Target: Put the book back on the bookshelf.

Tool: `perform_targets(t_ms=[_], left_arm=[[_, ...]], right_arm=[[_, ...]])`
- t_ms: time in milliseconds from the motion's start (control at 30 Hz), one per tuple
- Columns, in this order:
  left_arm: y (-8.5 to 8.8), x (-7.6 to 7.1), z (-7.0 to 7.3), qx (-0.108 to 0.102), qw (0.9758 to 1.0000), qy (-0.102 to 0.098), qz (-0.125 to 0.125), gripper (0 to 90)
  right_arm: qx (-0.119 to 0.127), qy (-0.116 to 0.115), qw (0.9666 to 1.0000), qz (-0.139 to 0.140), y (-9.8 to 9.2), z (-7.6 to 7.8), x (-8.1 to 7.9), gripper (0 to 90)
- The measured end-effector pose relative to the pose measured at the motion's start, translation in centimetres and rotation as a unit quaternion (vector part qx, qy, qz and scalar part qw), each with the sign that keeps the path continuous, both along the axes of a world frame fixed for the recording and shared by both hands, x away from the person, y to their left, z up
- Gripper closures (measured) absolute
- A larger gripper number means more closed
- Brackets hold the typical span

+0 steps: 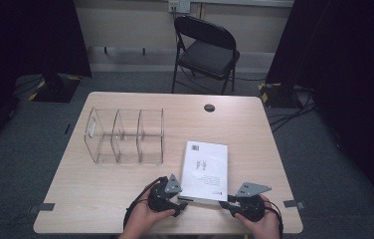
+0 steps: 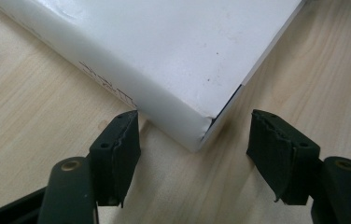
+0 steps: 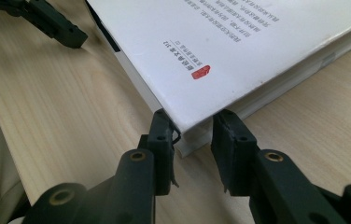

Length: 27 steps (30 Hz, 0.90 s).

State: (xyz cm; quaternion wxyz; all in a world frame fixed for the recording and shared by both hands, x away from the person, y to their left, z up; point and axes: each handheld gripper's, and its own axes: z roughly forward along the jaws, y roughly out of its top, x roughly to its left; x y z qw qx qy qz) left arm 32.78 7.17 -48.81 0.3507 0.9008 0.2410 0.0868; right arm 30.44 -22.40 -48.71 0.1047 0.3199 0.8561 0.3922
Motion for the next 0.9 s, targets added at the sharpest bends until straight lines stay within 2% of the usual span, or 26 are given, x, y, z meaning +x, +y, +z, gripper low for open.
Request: perform_targets(t_ms=[67, 200, 233, 267, 367, 400, 433, 467, 567, 633, 667, 733, 767, 867, 900], left_arm=[[-0.01, 0.0, 0.01, 0.0, 1.0, 0.0, 0.0, 34.1], [-0.02, -0.04, 0.05, 0.004, 1.0, 0.0, 0.001, 33.9], [-0.06, -0.06, 0.01, 0.001, 1.0, 0.0, 0.003, 33.8], [-0.24, -0.2, -0.1, -0.011, 0.9999, 0.003, 0.013, 33.6], [-0.27, -0.22, -0.1, -0.011, 0.9998, 0.003, 0.013, 33.6], [-0.28, -0.24, -0.16, -0.014, 0.9998, 0.001, 0.015, 33.6], [-0.28, -0.24, -0.16, -0.014, 0.9998, 0.001, 0.015, 33.6], [-0.09, -0.14, 0.0, 0.002, 1.0, -0.001, 0.004, 33.7], [-0.09, -0.15, 0.0, 0.002, 1.0, -0.002, 0.005, 33.7], [-0.14, -0.17, -0.02, -0.002, 1.0, 0.001, 0.006, 33.7], [-0.31, -0.26, -0.15, -0.013, 0.9998, 0.002, 0.013, 33.4], [-0.33, -0.27, -0.18, -0.015, 0.9998, 0.002, 0.013, 32.6], [-0.14, -0.12, 0.01, 0.004, 1.0, -0.001, 0.0, 32.5], [-0.2, -0.04, 0.12, 0.011, 0.9999, 0.0, 0.0, 32.4], [-0.21, -0.04, 0.13, 0.012, 0.9999, 0.001, 0.0, 32.4]], right_arm=[[0.008, 0.01, 0.9999, -0.004, 0.04, -0.21, 0.01, 63.9], [0.001, 0.005, 1.0, -0.003, 0.2, -0.39, 0.03, 62.8], [0.003, 0.003, 1.0, -0.005, 0.17, -0.49, 0.03, 62.9], [0.005, 0.002, 1.0, -0.008, 0.12, -0.56, -0.02, 62.8], [0.007, -0.001, 0.9999, -0.008, 0.15, -0.67, -0.15, 62.3], [-0.003, -0.007, 0.9999, -0.008, 0.33, -0.74, -0.23, 59.1], [-0.003, -0.007, 0.9999, -0.008, 0.33, -0.74, -0.23, 59.1], [-0.015, -0.017, 0.9997, -0.01, 0.63, -0.71, -0.31, 57.7], [-0.024, -0.017, 0.9994, -0.015, 0.71, -0.58, -0.27, 61.2], [-0.02, -0.014, 0.9996, -0.017, 0.65, -0.6, -0.24, 61.4], [-0.024, -0.016, 0.9994, -0.017, 0.73, -0.56, -0.28, 61.9], [-0.025, -0.019, 0.9993, -0.021, 0.83, -0.56, -0.38, 62.0], [-0.023, -0.021, 0.9993, -0.02, 0.83, -0.57, -0.41, 62.1], [-0.026, -0.028, 0.9991, -0.02, 0.89, -0.42, -0.51, 62.4], [-0.031, -0.036, 0.9987, -0.018, 0.98, -0.23, -0.62, 63.2]])
